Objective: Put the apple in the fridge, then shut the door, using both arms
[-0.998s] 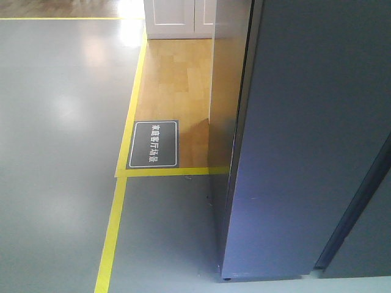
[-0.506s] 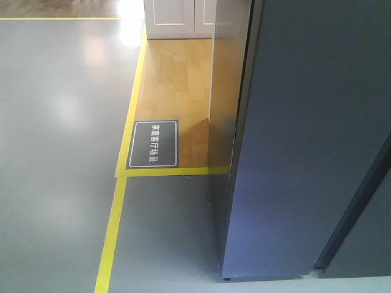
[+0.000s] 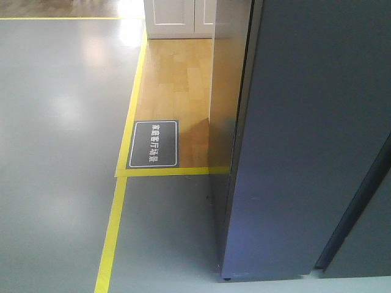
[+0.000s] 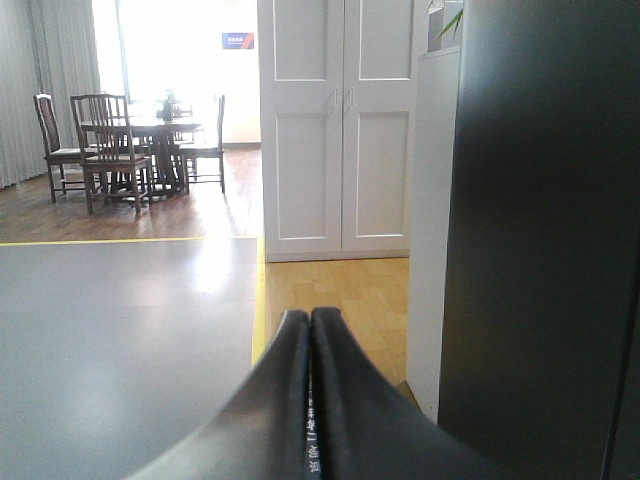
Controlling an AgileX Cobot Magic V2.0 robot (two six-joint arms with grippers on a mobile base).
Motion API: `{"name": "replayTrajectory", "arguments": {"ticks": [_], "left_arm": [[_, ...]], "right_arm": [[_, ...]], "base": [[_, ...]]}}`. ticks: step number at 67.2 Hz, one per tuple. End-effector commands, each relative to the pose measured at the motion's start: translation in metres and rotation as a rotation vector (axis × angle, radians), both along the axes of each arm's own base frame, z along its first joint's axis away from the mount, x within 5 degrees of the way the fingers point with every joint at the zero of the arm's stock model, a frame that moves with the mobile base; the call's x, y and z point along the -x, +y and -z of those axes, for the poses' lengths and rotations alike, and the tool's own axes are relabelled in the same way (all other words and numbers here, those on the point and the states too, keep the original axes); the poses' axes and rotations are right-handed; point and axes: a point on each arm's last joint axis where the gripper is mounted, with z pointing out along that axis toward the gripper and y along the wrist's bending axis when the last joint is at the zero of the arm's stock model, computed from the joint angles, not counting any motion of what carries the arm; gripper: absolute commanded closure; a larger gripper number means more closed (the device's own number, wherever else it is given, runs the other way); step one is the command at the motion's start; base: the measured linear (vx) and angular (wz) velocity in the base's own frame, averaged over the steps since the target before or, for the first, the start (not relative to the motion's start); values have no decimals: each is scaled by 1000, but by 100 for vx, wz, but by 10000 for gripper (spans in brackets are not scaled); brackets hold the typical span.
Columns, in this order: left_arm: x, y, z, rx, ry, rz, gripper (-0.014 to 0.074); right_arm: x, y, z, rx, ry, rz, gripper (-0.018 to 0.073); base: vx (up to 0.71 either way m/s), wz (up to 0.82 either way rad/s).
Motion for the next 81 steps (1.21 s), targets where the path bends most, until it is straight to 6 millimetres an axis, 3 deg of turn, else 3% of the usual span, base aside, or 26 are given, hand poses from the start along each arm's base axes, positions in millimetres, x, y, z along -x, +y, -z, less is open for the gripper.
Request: {"name": "replayTrajectory", "arguments": {"ticks": [1, 30, 45, 59, 69, 81], "left_arm": [[3, 0, -13, 14, -100, 2, 603], [3, 0, -13, 14, -100, 2, 603], [3, 0, -13, 14, -100, 2, 603], [3, 0, -13, 14, -100, 2, 603], [3, 0, -13, 14, -100, 2, 603], [3, 0, -13, 14, -100, 2, 603]], "right_arm": [[-4, 0, -11, 4, -77, -1, 562], [-4, 0, -11, 5, -79, -1, 562], [-9, -2, -21, -5, -471, 24, 562], [-8, -4, 24, -25, -758, 55, 562], [-3, -4, 62, -29, -794, 62, 562], [1, -5, 92, -42, -810, 68, 562]], "base": [[0, 0], [0, 0], [0, 0], [0, 0], [0, 0], [0, 0]]}}
